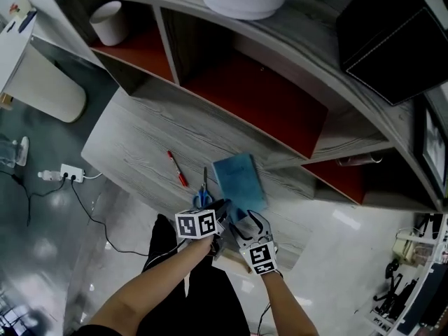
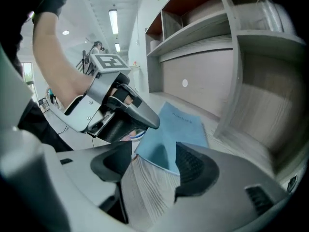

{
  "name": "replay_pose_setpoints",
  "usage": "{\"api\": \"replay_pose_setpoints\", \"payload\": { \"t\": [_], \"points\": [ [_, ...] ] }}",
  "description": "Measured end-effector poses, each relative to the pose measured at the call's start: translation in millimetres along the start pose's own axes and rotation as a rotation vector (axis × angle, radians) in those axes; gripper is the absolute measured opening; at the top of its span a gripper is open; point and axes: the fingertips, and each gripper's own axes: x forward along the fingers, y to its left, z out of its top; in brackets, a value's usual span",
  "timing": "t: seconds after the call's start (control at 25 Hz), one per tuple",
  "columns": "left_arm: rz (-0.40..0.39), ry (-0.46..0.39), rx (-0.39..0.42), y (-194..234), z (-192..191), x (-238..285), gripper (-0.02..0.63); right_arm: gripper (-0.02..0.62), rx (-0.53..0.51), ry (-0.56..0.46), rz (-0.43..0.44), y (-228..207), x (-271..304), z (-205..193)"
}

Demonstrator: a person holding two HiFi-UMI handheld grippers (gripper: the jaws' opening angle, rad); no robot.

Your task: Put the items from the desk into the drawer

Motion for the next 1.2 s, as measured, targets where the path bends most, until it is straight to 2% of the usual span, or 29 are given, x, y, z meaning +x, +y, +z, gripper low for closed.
{"api": "replay_pose_setpoints", "payload": {
  "t": [0.04, 0.12, 0.24, 0.32, 0.4, 0.52, 0.64, 0.76, 0.88, 0.92, 1.0, 1.2],
  "points": [
    [0.0, -0.009, 0.0, 0, 2, -2, 0.083, 0.282, 0.033, -0.014, -0.01, 0, -5, 0],
    [0.01, -0.015, 0.001, 1, 5, -6, 0.078, 0.281, 0.195, -0.053, -0.03, -3, -16, -5],
    [0.015, 0.001, -0.001, 3, 8, -11, 0.057, 0.281, 0.581, -0.105, -0.037, -13, -26, -22],
    [0.008, 0.011, 0.004, 2, 8, -13, 0.057, 0.281, 0.849, -0.138, -0.006, -14, -24, -33],
    [0.007, 0.016, 0.008, 1, 7, -15, 0.057, 0.281, 1.069, -0.18, 0.034, -8, -18, -39],
    [0.005, 0.017, -0.002, -1, 5, -16, 0.057, 0.281, 1.31, -0.266, 0.094, 2, -6, -40],
    [0.01, 0.025, -0.017, -2, 0, -17, 0.057, 0.281, 1.498, -0.379, 0.116, 0, 4, -38],
    [0.015, 0.044, -0.031, 1, -8, -18, 0.057, 0.281, 1.618, -0.496, 0.112, -15, 10, -38],
    [0.016, 0.064, -0.009, 4, -15, -19, 0.057, 0.274, 1.657, -0.542, 0.13, -25, 16, -33],
    [0.016, 0.068, 0.002, 5, -17, -20, 0.057, 0.248, 1.663, -0.541, 0.129, -27, 17, -34],
    [0.017, 0.076, 0.014, 7, -22, -22, 0.058, 0.114, 1.662, -0.533, 0.123, -28, 17, -38],
    [0.006, 0.057, -0.004, 9, -32, -25, 0.058, 0.076, 1.693, -0.591, 0.116, -27, 8, -37]
  ]
}}
